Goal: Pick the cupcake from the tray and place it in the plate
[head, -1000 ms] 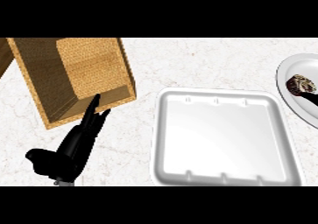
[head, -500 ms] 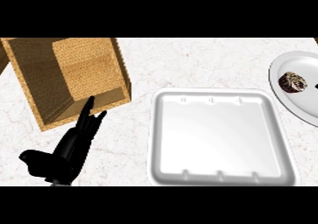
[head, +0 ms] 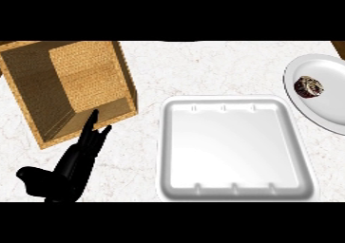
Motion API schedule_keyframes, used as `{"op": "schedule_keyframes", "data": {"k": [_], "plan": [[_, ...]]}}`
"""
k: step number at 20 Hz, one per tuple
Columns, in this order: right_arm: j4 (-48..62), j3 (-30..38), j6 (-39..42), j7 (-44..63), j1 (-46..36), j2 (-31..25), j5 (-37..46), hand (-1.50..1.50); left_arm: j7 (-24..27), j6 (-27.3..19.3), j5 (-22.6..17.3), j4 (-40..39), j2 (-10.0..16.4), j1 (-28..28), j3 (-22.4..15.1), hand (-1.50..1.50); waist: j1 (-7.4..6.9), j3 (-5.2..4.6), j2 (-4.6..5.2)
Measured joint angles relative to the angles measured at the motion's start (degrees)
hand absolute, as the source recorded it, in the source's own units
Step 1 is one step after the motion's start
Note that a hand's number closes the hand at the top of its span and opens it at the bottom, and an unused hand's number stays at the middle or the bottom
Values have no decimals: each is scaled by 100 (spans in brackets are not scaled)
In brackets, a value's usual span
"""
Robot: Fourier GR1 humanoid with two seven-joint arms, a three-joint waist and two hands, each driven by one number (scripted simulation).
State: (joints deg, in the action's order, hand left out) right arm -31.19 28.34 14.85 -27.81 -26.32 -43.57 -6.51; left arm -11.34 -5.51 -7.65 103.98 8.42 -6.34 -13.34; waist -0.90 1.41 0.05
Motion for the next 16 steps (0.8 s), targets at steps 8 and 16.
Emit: {"op": "schedule_keyframes", "data": {"k": [8,16], "plan": [[446,-140,921,-880,581,-471,251,-150,3,40,-48,-3,10,-92,20,0,46,-13,-26],[690,-291,875,-1318,986,-650,523,-150,77,40,-13,-72,-3,-74,67,0,80,-17,-66]]}}
